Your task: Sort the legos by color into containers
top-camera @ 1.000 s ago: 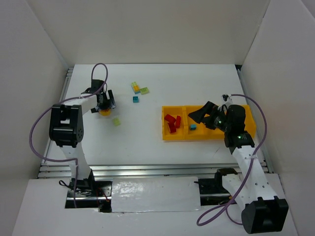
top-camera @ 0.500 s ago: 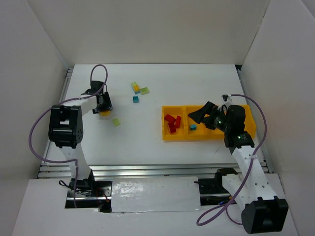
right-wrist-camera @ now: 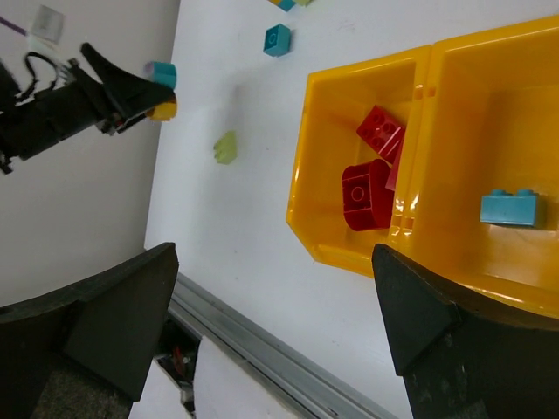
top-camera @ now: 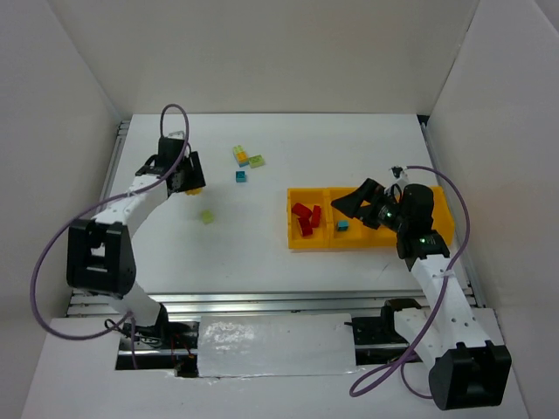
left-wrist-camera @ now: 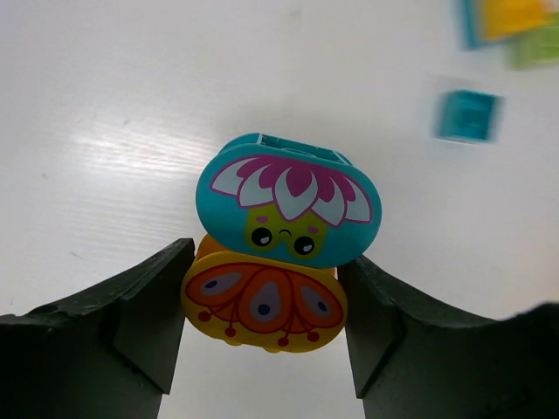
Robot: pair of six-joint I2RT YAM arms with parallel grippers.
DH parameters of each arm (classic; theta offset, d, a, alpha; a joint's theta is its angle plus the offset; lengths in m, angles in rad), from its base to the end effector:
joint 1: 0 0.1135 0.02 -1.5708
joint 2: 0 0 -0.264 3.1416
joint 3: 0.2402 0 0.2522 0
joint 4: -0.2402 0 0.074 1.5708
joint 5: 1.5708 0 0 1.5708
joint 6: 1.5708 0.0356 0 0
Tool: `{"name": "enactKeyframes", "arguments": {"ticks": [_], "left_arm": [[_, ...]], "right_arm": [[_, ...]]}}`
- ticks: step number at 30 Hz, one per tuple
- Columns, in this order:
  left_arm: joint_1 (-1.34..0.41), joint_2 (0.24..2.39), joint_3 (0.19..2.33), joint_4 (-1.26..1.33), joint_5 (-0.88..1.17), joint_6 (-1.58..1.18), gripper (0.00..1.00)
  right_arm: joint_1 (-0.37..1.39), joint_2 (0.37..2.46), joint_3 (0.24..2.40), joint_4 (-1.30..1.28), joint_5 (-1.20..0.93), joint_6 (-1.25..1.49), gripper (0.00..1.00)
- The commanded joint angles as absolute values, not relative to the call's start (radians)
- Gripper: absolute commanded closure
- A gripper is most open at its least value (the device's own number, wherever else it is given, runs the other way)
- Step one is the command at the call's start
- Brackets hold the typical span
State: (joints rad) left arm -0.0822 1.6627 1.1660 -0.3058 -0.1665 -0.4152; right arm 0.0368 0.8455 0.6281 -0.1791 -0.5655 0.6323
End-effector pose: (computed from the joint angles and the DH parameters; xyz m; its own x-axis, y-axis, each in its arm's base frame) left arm 0.3633 -0.0240 0.2339 -0.6421 -0.3462 -0.6839 -0.3200 0.9318 -0.1713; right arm 0.1922 0.0262 0.2766 -0.6216 0.4765 -0.6218 -0.1954 0.6744 0.7121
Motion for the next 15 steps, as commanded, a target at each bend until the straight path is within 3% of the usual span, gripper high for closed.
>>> {"name": "enactKeyframes", "arguments": {"ticks": [1,7,15], "left_arm": [[-0.164,1.496,1.192,-0.273,-0.080,-0.359,1.00],[-0.385,1.319,1.151,-0.218,0.122,-0.239,1.00],[-0.656,1.204,1.057,-0.152,0.273,-0.097,1.00]], "right_arm": [[0.044,0.828,0.650,-0.104,-0.614,0.682,0.00],[0.106,0.815,0.715,-0.054,-0.699,0.794,0.01],[0.348,0.813,0.782,-0.089,-0.571,0.833,0.02]]}}
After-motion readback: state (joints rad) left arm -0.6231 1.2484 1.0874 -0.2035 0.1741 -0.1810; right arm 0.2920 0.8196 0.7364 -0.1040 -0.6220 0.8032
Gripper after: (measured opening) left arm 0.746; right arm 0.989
